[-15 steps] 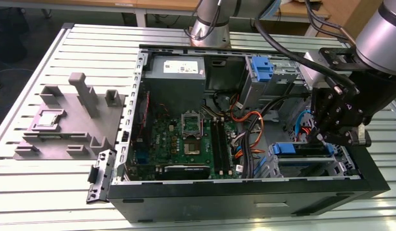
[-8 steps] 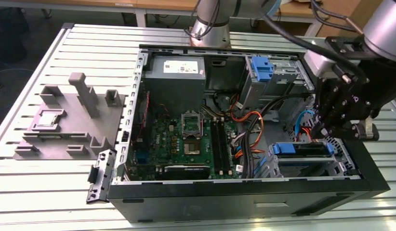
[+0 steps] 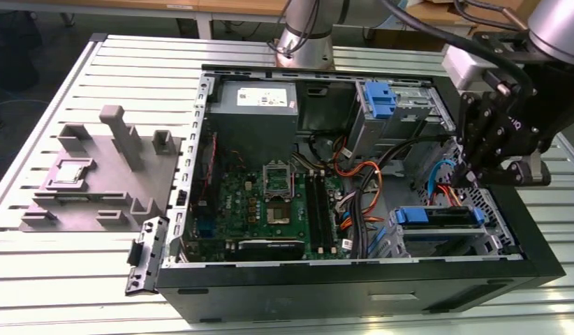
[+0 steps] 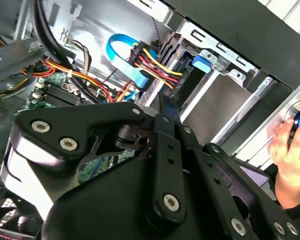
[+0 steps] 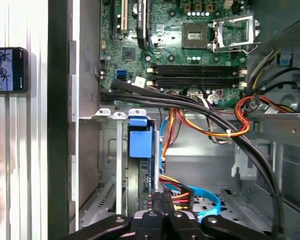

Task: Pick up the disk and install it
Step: 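Insert the second disk wire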

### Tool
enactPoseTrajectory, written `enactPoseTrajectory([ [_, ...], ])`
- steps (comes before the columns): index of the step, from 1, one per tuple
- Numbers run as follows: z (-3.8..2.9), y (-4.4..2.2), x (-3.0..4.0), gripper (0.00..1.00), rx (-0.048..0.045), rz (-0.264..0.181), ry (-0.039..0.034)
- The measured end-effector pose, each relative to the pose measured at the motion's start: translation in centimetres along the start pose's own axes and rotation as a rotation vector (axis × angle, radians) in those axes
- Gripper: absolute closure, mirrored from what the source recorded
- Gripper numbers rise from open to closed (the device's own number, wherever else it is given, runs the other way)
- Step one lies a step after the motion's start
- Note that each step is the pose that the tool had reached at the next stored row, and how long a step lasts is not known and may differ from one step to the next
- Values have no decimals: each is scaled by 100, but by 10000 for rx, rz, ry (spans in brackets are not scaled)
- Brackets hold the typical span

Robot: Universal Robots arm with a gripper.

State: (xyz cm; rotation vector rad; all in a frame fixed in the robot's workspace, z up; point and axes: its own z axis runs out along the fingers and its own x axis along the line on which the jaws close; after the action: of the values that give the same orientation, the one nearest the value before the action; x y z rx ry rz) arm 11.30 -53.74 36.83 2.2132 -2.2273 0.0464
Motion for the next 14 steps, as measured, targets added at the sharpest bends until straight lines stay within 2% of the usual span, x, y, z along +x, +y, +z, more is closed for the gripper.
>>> enactPoseTrajectory([
  [7,-113,-2,-83,90,-1,0,-1],
  [9,-126,-13,-99,90,-14,1,0],
  [14,-129,-52,-159,90,-113,-1,0],
])
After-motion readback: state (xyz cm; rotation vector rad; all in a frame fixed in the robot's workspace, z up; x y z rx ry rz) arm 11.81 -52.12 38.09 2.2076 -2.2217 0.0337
